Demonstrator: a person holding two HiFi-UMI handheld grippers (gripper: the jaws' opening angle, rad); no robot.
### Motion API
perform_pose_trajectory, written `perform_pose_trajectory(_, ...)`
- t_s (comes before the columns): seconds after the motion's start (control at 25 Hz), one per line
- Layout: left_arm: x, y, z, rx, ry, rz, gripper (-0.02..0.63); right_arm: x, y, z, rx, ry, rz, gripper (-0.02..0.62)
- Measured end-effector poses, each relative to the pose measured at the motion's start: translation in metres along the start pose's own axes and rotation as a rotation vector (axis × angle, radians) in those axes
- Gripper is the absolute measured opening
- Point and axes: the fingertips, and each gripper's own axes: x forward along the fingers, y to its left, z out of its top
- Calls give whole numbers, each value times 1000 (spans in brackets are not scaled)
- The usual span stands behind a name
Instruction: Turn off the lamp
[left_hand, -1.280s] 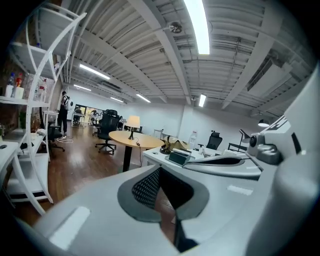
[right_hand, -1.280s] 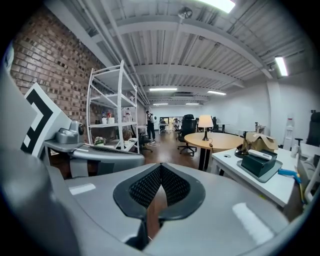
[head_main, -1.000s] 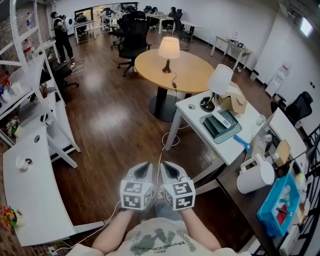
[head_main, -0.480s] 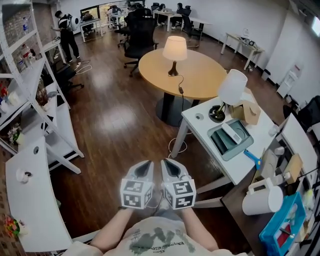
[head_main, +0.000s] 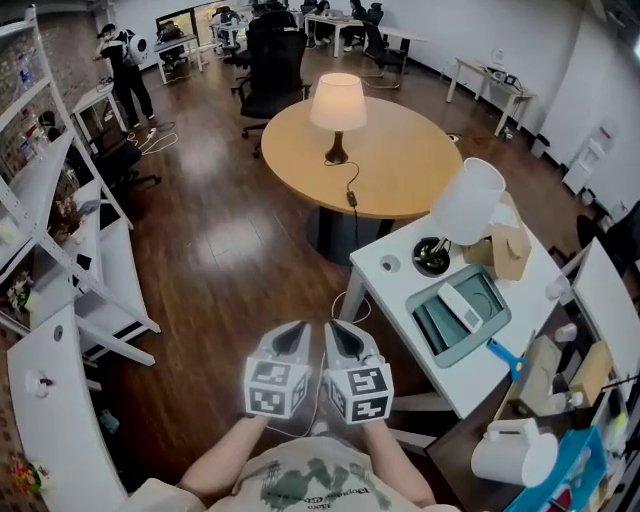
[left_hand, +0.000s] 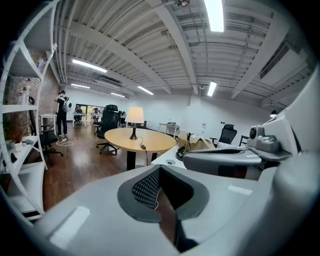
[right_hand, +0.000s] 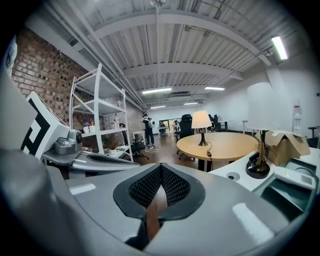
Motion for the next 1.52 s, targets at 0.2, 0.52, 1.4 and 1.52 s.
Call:
perform_pose_trajectory(0.2,40,-2,20,10,-8,17,0,19,-36,8,-16,10,8,0)
perform_pose_trajectory(0.52,63,3,36,47,-7,47,0,34,-53,16,-6,-2,27,0)
perform_pose_trajectory(1.4,173,147,101,2,-7,-134,0,210,-64,62,10,22,-177,0)
perform_pose_trajectory(1.52,190,180,115,4,-5,-170,0,246,-58,75,15,25,-211,0)
